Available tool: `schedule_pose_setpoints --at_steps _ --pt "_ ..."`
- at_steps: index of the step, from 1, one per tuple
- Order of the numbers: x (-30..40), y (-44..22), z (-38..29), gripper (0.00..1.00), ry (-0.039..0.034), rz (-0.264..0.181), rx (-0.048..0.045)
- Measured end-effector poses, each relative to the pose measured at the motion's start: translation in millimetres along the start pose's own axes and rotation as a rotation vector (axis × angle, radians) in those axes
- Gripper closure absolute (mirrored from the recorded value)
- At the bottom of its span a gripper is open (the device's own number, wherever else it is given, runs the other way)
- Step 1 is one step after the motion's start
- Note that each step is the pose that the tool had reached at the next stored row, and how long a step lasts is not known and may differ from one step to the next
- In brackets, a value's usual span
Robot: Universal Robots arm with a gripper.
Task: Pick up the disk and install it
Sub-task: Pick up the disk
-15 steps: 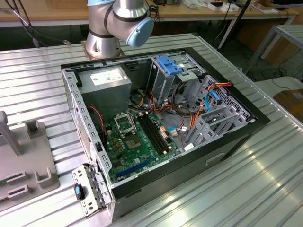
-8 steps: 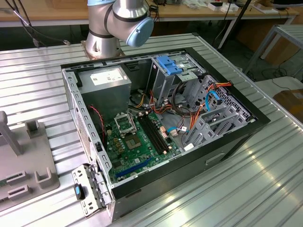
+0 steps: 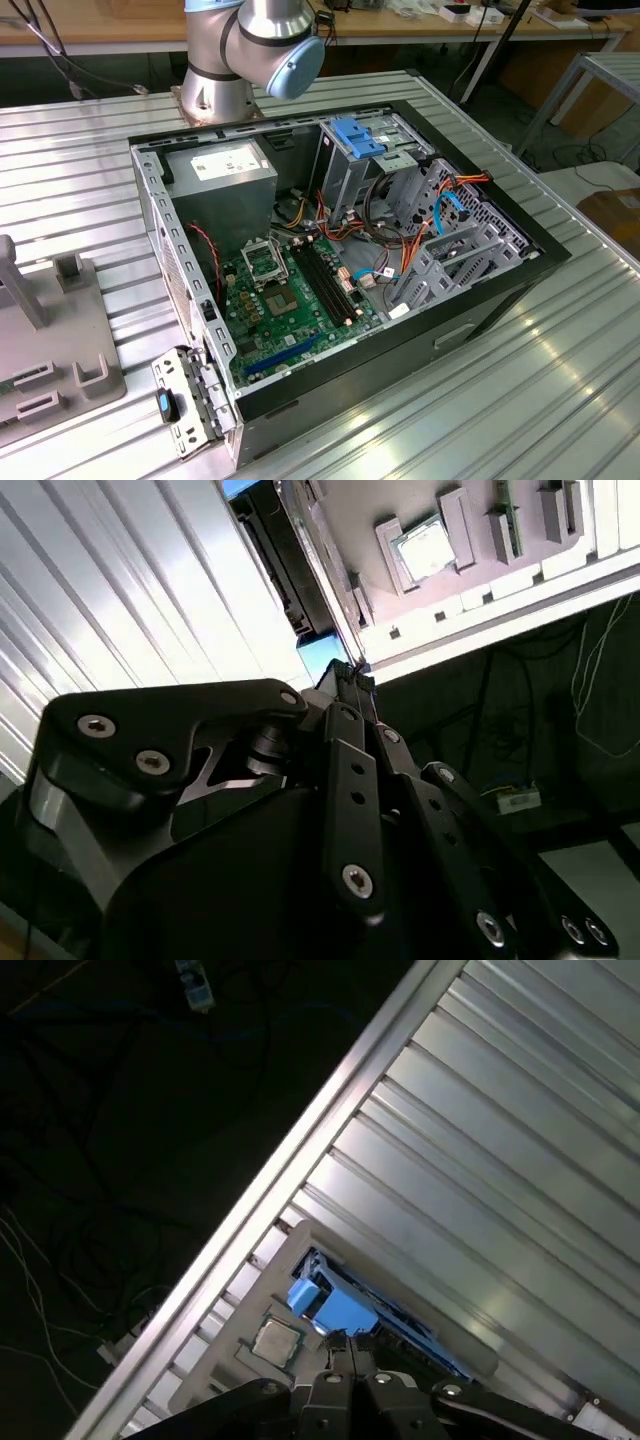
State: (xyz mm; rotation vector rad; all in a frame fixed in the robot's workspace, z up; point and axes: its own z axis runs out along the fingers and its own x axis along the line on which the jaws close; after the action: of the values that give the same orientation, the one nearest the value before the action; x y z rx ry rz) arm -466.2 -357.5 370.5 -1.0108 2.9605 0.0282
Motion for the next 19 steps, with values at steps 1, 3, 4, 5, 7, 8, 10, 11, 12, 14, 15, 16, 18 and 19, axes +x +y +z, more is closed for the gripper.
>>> schedule_pose_setpoints --at_steps 1,3,4,5,7,8,10,11,12,14,15,16,18,19 --pt "0.0 0.0 0.0 0.89 0.0002 -0.017 -0.0003" --pt "0.0 0.0 0.2 0.89 0.0010 -0.078 -0.0014" --pt "0.0 0.0 0.2 0.89 0.0015 -0.110 -0.0020" --pt "0.0 0.0 0.3 0.89 0.0019 -0.146 -0.0027" --pt "0.0 0.0 0.4 0.89 0.0028 -0.201 -0.0036" --pt "0.0 0.0 0.4 0.89 0.0028 -0.202 -0.0035" --pt "0.0 0.0 0.4 0.89 0.0028 -0.202 -0.0036" --pt "0.0 0.0 0.4 0.89 0.0028 -0.203 -0.0035" --pt "0.0 0.0 0.5 0.89 0.0028 -0.206 -0.0036" --pt "0.0 0.0 0.4 0.89 0.0032 -0.240 -0.0042" --pt "0.0 0.0 0.4 0.89 0.0036 -0.266 -0.0047" --pt "0.0 0.0 0.5 0.89 0.0038 -0.282 -0.0050" --pt "0.0 0.0 0.4 0.89 0.0040 -0.298 -0.0053" --pt "0.0 0.0 0.4 0.89 0.0041 -0.308 -0.0055"
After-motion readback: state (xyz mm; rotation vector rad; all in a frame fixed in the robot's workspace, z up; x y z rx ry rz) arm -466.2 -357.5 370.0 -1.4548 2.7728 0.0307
